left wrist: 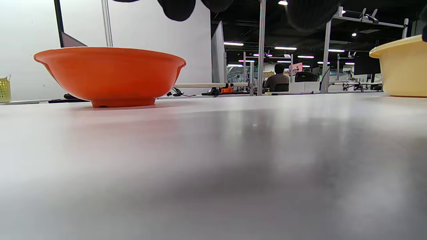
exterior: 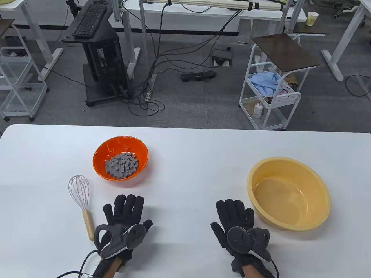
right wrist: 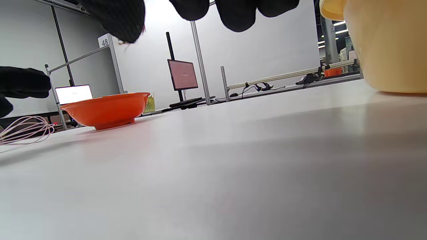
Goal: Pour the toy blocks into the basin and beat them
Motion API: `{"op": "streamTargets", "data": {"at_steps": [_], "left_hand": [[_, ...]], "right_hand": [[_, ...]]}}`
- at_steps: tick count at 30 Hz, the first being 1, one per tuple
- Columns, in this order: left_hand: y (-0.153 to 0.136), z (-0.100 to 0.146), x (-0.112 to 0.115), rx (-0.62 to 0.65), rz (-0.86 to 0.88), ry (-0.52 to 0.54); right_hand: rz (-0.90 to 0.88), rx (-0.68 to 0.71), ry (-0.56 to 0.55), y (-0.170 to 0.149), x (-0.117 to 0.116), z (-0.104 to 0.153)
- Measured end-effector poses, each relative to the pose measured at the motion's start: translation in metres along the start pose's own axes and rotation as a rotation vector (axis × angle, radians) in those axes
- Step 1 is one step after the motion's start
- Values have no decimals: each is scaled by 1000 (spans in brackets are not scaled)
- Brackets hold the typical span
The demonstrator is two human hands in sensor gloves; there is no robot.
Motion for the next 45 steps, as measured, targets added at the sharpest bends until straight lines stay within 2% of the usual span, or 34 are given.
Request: {"op": "streamTargets", "data": {"at_steps": [15,31,38,42,45], "left_hand": [[-7,8,-20,-38,14,77],[-27,14,-32,-133,60,187],[-23,15,-31,-132,46,178],[-21,15,-30,-130,46,175],[-20,15,-30,-129,45,173]], "right_hand": [[-63,-21,-42,-3,11,7],[-57,-10,-106,0,27,12],[-56,-81,-204,-17,50,19],[-5,-171,-316,-34,71,28],[16,-313,-398,-58,86,39]]}}
Point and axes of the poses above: the tracker on the back of each hand, its own y axis roughly to the thumb side, its own z axis roughly from the fingertips to the wrist, x = y × z, the point moved 4 cm from there along -z, roughly from the wrist to the fingertips, and after that the axes turned 3 degrees about y, right-handed, at the moved point
